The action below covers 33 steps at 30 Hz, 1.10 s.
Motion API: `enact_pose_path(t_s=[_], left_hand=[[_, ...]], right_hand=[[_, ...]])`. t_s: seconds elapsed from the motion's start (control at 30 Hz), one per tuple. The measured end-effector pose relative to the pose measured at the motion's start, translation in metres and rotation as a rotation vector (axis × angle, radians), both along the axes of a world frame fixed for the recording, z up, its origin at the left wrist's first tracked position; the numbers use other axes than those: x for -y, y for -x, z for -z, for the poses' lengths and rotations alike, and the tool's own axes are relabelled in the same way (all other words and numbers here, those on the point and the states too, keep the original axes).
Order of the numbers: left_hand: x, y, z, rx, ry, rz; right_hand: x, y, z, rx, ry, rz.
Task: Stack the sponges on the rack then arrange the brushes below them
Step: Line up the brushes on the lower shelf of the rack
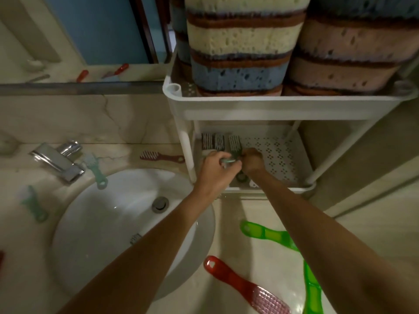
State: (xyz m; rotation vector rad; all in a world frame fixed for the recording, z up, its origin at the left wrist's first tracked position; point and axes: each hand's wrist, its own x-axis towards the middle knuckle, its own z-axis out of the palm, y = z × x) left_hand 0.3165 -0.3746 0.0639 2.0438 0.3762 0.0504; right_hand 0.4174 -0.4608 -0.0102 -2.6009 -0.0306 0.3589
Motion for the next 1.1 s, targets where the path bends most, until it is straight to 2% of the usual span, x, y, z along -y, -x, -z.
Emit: enact_pose_path(t_s=[0.23, 0.43, 0.5, 0.57, 0.6, 0.7, 0.77, 0.83, 0.9, 0.97, 1.1], left_hand=[[-0.007, -0.005, -0.002, -0.022, 0.041, -0.013], [-0.011, -0.006, 0.004, -0.012, -0.007, 0.006], [-0.012, -0.005, 0.009, 0.003, -0.005, 0.030], [-0.011, -0.003, 0.014, 0.022, 0.018, 0.071], [-0.011, -0.002, 0.016, 0.040, 0.032, 0.102], [-0.002, 0.000, 0.018, 0.082, 0.083, 0.205], [0.005, -0.001, 0.021, 0.093, 0.123, 0.249], [0.012, -0.003, 0.025, 0.083, 0.198, 0.284], [0.015, -0.004, 0.026, 0.063, 0.218, 0.318], [0.015, -0.004, 0.026, 0.065, 0.128, 0.323], [0.006, -0.009, 0.029, 0.019, -0.341, 0.337]], right_hand=[[-0.014, -0.011, 0.010, -0.018, 0.005, 0.030], [-0.012, -0.011, 0.013, -0.018, -0.138, 0.070], [-0.007, -0.003, 0.006, 0.076, -0.252, 0.092], [-0.001, 0.011, -0.002, 0.152, -0.512, 0.149], [0.003, 0.017, -0.007, 0.053, -0.677, 0.213], [0.013, 0.026, -0.014, -0.459, -1.120, 0.302], [0.019, 0.025, -0.009, -0.584, -1.241, 0.283], [0.026, 0.021, -0.007, -0.606, -1.297, 0.293], [0.034, 0.016, -0.007, -0.585, -1.315, 0.329], [0.041, 0.007, -0.009, -0.504, -1.227, 0.387], [0.049, -0.009, -0.005, -0.317, -0.715, 0.415]])
